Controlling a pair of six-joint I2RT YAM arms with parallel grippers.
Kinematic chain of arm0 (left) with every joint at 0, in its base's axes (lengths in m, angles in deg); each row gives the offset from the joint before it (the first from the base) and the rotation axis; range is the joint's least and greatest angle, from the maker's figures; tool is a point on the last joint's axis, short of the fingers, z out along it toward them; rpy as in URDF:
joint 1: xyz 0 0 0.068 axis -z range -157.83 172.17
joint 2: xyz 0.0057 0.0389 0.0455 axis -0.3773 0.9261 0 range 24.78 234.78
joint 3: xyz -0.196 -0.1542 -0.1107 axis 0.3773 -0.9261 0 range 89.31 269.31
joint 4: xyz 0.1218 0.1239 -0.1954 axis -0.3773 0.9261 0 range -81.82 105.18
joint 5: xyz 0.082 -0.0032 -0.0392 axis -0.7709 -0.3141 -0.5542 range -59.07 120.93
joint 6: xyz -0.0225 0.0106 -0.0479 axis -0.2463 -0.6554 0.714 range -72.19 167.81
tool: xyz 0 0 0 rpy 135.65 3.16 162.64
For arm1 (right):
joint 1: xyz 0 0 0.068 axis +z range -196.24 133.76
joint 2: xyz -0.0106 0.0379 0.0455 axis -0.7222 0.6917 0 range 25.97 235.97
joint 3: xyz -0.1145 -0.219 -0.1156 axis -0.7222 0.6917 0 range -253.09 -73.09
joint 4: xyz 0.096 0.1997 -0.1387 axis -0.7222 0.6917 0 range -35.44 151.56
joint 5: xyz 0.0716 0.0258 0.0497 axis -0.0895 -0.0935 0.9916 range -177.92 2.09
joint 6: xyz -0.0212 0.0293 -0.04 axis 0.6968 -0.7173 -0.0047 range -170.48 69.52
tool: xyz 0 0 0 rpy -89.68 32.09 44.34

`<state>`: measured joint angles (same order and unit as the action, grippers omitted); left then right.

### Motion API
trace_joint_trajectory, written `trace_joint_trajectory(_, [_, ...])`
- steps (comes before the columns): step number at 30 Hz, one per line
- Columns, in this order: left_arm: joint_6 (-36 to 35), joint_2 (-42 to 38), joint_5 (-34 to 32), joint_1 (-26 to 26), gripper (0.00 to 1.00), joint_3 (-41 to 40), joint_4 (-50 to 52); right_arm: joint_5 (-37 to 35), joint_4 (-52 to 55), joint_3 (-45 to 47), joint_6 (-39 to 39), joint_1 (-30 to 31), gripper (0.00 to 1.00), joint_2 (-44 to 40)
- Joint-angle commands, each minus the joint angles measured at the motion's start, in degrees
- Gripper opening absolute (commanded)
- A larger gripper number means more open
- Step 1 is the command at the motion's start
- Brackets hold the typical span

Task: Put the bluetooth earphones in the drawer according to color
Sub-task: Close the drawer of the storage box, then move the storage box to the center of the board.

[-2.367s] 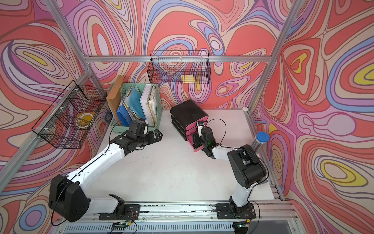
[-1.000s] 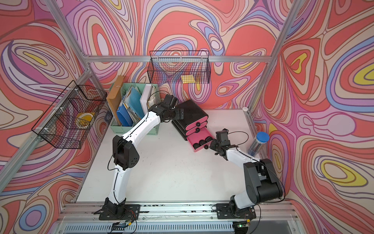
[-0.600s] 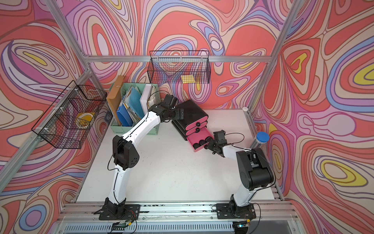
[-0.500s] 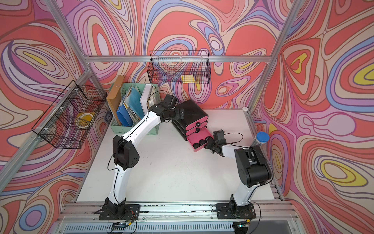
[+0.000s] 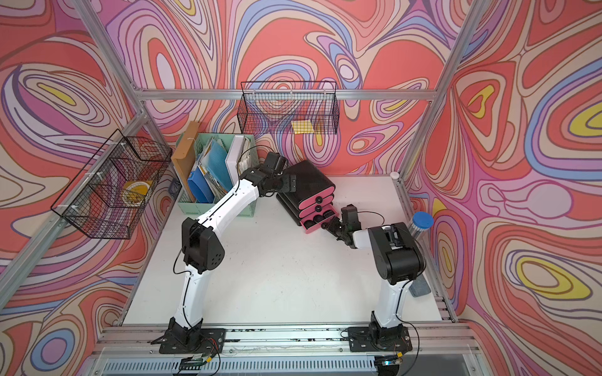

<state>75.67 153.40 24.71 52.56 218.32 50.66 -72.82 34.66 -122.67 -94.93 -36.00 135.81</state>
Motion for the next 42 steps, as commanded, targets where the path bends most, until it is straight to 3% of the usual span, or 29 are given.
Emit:
trace_joint_trajectory(1, [-1.08, 2.16, -0.73, 0.61, 0.99, -0.42, 4.54, 3.55, -7.48, -2.11, -3.87, 0.12, 0.00, 3.22])
trace_joint_trajectory(9, [-0.87, 2.38, -0.65, 1.14, 0.99, -0.69, 4.37, 5.48, -15.30, -4.85, -9.03, 0.31, 0.00, 9.10])
trace_joint_trajectory(22, [-0.35, 1.39, 0.49, 1.60, 0.98, -1.91, 3.81, 6.27, -19.78, -5.08, -11.10, 1.18, 0.03, 9.16])
trace_joint_trajectory(25, [-0.09, -0.46, 1.18, 1.72, 0.98, -2.80, 3.93, 4.33, -16.31, -2.56, -9.91, 1.16, 0.03, 5.88])
trace_joint_trajectory(31, [-0.12, -7.87, 0.76, 1.62, 0.99, -7.33, 1.66, -4.81, 2.23, -0.51, -0.12, 1.14, 0.08, -7.81])
trace_joint_trajectory(34, [-0.66, -10.71, -0.54, 1.64, 0.99, -7.72, 1.22, -6.20, 8.36, -1.90, 5.00, 0.54, 0.17, -13.64])
trace_joint_trajectory(38, [-0.39, -12.92, 0.07, 0.70, 0.99, -7.78, 0.86, -6.18, 14.71, -5.89, 10.08, -0.36, 0.37, -17.34])
trace_joint_trajectory(42, [2.45, -14.00, 5.79, -1.50, 0.99, -9.56, -1.15, -5.12, 20.17, -13.21, 13.21, -1.35, 0.68, -16.45])
